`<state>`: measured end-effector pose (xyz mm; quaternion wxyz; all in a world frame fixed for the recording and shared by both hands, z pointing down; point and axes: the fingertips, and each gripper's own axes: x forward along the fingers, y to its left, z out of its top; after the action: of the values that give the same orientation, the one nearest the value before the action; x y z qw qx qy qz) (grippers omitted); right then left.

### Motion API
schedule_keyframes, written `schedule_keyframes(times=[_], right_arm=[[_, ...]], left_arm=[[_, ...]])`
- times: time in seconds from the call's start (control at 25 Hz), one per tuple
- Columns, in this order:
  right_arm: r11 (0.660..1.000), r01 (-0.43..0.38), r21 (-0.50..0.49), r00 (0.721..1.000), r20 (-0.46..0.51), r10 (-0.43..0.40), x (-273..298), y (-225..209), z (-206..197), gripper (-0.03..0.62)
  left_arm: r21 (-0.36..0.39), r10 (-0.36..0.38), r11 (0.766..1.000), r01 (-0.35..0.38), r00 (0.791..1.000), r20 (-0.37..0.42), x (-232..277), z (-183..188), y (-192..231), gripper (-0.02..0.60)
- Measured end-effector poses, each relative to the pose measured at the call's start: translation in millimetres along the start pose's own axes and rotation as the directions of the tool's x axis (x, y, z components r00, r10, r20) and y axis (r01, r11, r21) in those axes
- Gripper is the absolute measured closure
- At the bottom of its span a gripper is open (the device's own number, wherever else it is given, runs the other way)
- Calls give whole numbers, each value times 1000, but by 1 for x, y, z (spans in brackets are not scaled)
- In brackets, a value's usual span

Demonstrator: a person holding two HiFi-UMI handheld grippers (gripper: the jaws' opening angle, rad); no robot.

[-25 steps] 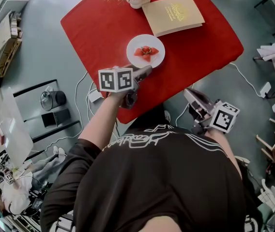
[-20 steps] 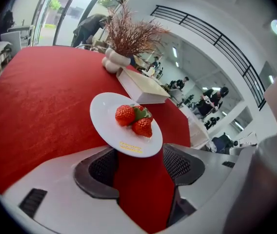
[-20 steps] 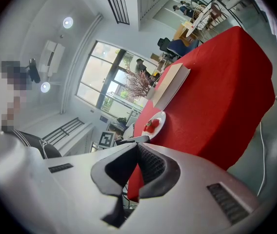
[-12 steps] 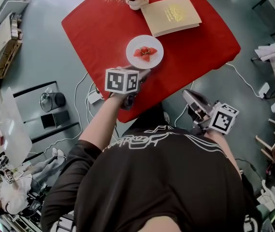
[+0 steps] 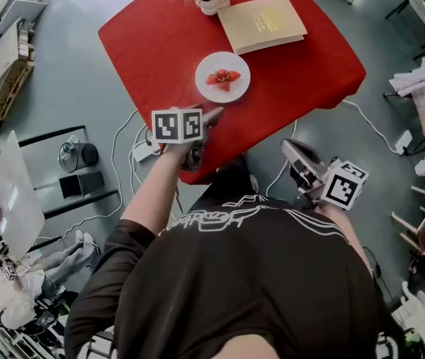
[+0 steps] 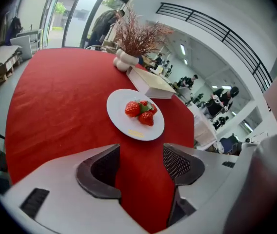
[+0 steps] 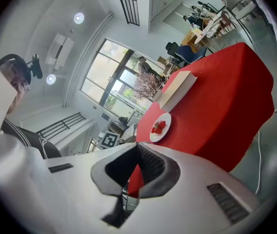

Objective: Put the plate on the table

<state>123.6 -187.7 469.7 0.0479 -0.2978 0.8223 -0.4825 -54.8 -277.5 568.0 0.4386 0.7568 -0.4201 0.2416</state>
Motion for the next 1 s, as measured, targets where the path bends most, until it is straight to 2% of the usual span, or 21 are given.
schedule_keyframes(times=[0.12,0.2,0.28,0.36,0.4,0.52,0.56,0.64,0.72,0.88,1.0], right_arm=[[1000,-10,-27,1000,-1,9,-6,10,-1,586],[999,-15,-46,1000,-2,15,-10,16,-2,586],[998,-25,-58,1000,2,25,-15,23,-2,586],[997,-34,-72,999,9,35,-22,30,-3,586],[996,-39,-84,999,9,40,-24,33,-4,586],[989,-56,-136,998,-3,56,-29,47,-7,586],[986,-64,-156,998,-7,64,-31,53,-7,586],[976,-92,-198,996,-15,90,-34,69,-6,586],[960,-137,-245,990,-17,137,-36,90,-4,586],[917,-197,-346,979,-25,201,-41,126,0,586],[900,-223,-375,974,-41,224,-45,138,-3,586]], left_arm=[[-13,-55,998,56,998,32,-14,-2,-15,308],[-16,-118,993,119,990,72,-26,-1,-32,346],[-10,-190,981,193,974,120,-39,1,-55,395],[20,-276,961,276,947,163,-54,0,-81,419],[45,-323,946,321,927,188,-64,0,-96,429],[133,-436,900,415,858,272,-98,3,-139,546],[156,-459,888,432,839,293,-110,4,-150,569],[190,-498,867,460,807,318,-132,1,-171,574],[223,-526,850,477,785,328,-152,-3,-188,574],[304,-550,832,464,763,339,-186,-12,-213,574],[330,-541,837,437,755,371,-203,-13,-219,574]])
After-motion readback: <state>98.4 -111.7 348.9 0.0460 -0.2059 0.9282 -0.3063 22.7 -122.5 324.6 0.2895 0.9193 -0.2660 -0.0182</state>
